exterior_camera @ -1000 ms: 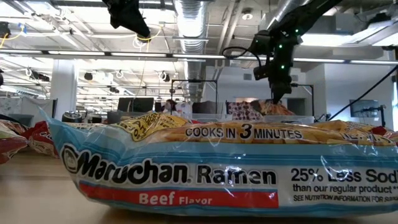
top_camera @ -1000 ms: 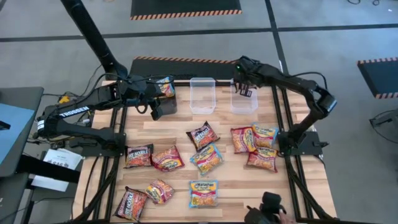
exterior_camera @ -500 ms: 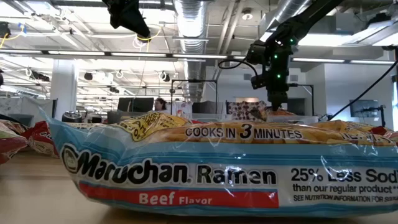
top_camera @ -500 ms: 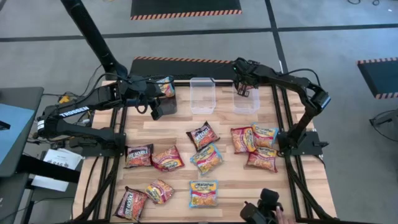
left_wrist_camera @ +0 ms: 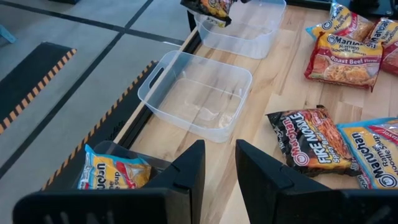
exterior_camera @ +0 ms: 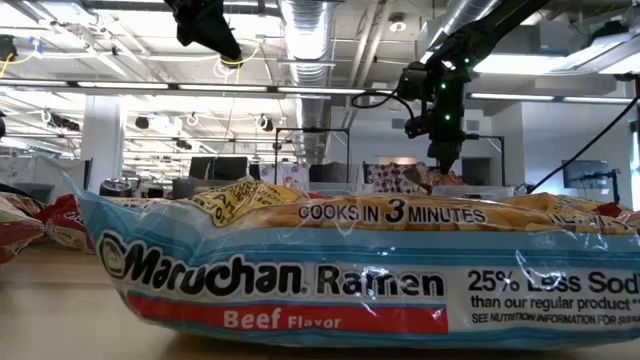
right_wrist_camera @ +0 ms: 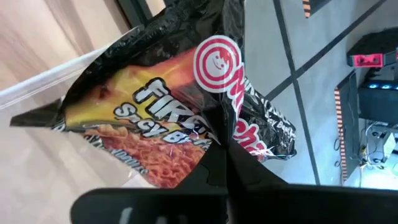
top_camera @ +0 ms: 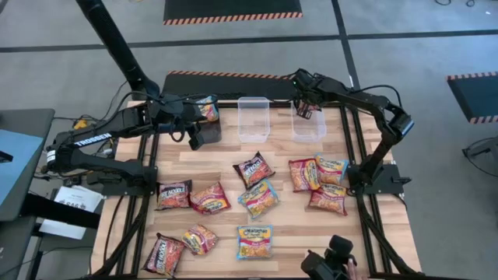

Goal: Sort Maruchan noodles
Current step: Put the black noodle pack into the right transparent bin

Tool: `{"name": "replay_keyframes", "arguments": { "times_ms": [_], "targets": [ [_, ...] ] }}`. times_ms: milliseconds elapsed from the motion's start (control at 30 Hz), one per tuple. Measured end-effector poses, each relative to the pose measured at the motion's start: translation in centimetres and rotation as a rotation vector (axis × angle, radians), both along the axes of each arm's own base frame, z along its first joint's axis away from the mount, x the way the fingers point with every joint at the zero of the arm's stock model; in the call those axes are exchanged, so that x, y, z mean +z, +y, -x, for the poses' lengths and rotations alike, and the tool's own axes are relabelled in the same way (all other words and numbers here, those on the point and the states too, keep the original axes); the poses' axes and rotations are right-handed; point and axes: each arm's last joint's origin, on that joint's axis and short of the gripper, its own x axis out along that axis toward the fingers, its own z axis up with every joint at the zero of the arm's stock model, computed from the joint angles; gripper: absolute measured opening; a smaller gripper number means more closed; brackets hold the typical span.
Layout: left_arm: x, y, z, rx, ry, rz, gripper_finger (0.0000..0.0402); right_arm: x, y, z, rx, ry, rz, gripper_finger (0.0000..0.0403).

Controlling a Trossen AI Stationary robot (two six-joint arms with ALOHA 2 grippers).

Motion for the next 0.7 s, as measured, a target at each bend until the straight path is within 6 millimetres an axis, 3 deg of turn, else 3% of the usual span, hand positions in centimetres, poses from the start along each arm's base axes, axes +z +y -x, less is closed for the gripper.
{"name": "replay_keyframes", "arguments": {
  "times_ms": [167, 700],
  "targets": [
    [0.0, 0.0, 0.0, 0.0, 0.0, 0.0, 0.0078, -0.01, 0.01, 0.01, -0.006, -0.004, 0.0, 0.0018],
    [0.0, 0.0, 0.0, 0.0, 0.0, 0.0, 0.0078, -0.17, 0.3, 0.3, -0.051, -0.003, -0.029, 0.0124]
  ]
}}
